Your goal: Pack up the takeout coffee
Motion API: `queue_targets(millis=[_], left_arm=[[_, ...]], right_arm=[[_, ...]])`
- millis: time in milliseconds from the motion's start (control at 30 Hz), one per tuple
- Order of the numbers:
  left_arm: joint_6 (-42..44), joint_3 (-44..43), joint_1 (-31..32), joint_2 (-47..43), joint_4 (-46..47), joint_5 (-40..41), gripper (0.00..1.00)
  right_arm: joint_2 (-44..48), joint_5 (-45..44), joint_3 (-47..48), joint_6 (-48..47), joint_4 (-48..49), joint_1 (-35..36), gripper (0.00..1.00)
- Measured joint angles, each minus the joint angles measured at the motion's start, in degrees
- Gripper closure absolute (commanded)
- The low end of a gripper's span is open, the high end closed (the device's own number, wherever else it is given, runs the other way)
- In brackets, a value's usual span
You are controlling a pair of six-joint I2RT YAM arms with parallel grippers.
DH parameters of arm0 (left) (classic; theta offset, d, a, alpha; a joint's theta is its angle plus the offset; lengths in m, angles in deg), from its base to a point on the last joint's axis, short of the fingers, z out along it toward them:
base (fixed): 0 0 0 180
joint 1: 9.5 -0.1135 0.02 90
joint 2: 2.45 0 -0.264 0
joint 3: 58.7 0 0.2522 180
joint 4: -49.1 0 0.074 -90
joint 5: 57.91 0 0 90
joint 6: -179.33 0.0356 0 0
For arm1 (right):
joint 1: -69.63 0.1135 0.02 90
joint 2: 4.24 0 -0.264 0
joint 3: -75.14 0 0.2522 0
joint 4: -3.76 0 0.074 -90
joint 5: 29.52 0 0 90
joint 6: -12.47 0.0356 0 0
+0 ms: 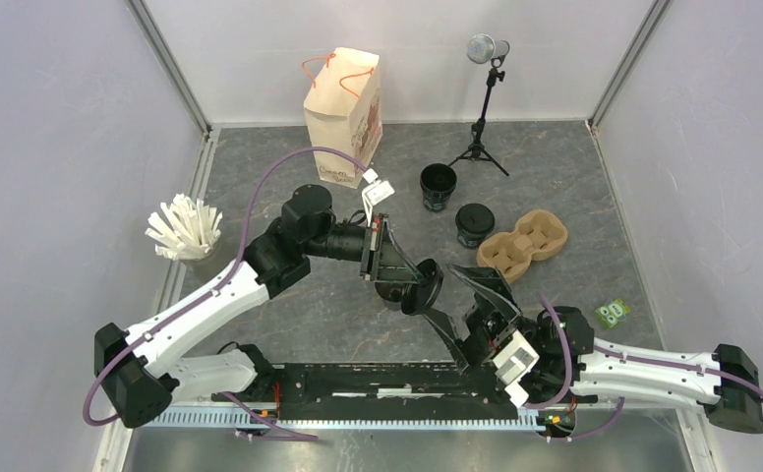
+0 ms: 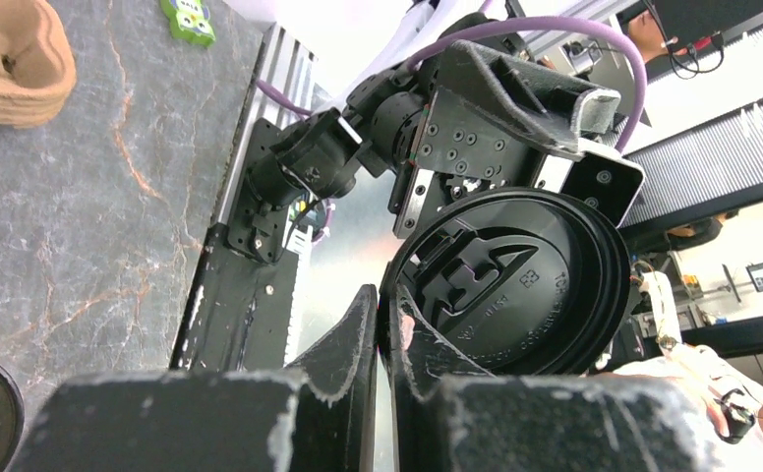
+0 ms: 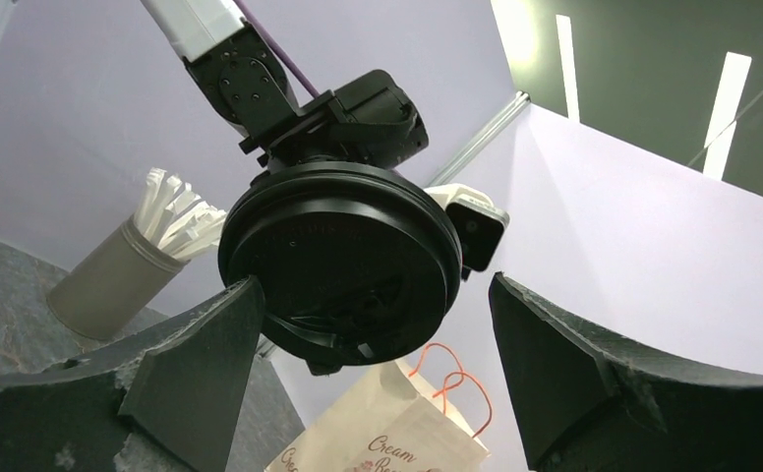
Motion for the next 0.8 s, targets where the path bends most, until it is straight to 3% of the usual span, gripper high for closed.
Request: queue_targets(millis=[333,800], left_arm=[[-2.38,0.0,0.0,-1.95,3.45,2.45,0.9],[-4.85,0.74,0.0,-2.6,6.45,3.1,0.9]], right_arm=[[3.5,-2.99,-3.02,1.64,-1.22,0.0,0.02],[-2.89,-3.8,-2.99,2.67,5.31,0.0,0.02]])
